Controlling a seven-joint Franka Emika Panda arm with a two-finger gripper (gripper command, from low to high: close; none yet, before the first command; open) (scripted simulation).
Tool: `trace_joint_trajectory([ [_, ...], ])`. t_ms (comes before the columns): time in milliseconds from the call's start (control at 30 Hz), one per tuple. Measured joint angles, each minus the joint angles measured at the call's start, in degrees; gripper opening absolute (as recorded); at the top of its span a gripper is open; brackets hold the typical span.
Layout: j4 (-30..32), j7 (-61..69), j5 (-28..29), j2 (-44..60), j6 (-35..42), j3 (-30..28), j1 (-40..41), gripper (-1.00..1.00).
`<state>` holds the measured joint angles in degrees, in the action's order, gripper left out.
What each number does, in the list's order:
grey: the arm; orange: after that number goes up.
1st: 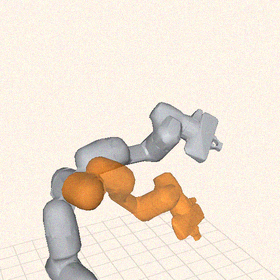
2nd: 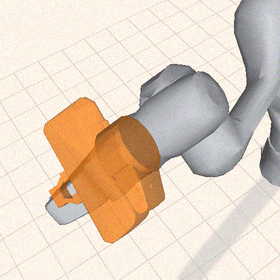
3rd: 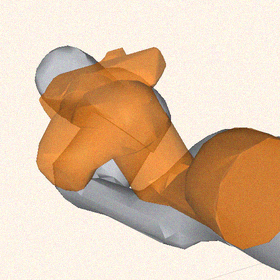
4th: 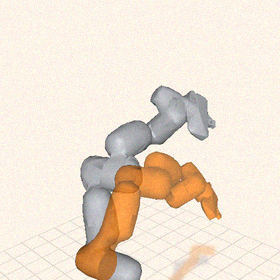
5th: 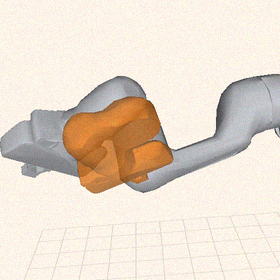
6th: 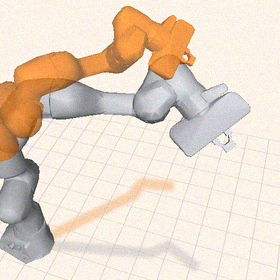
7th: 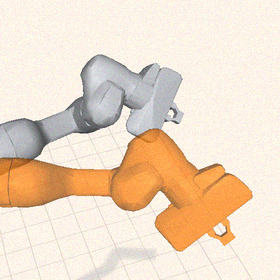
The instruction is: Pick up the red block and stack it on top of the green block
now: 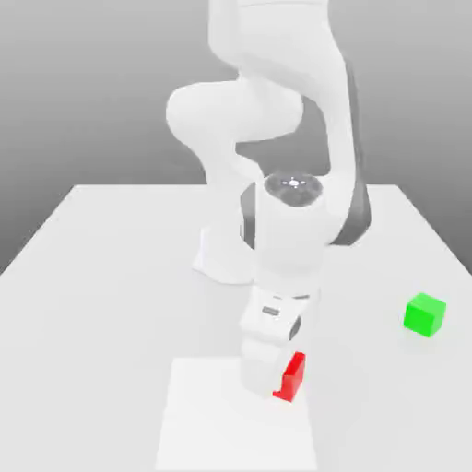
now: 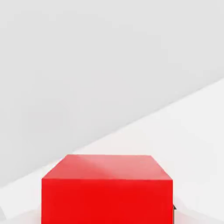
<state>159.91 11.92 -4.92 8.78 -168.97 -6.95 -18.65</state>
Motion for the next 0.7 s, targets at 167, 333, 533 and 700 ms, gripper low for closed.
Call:
trace_joint_trajectory([
  [167,0.92,-2.78,3.79,-6.11,5.15,-1.42,-0.43,-1.00],
  [333,1.41,-5.91,4.92,-10.38,9.36,1.46,-2.49,-1.00],
  [533,-0.27,-13.62,3.68,-12.30,13.05,9.28,-18.12,-1.00],
  [700,-1.77,-20.35,2.73,-13.97,16.06,16.45,-27.94,-1.00],
])
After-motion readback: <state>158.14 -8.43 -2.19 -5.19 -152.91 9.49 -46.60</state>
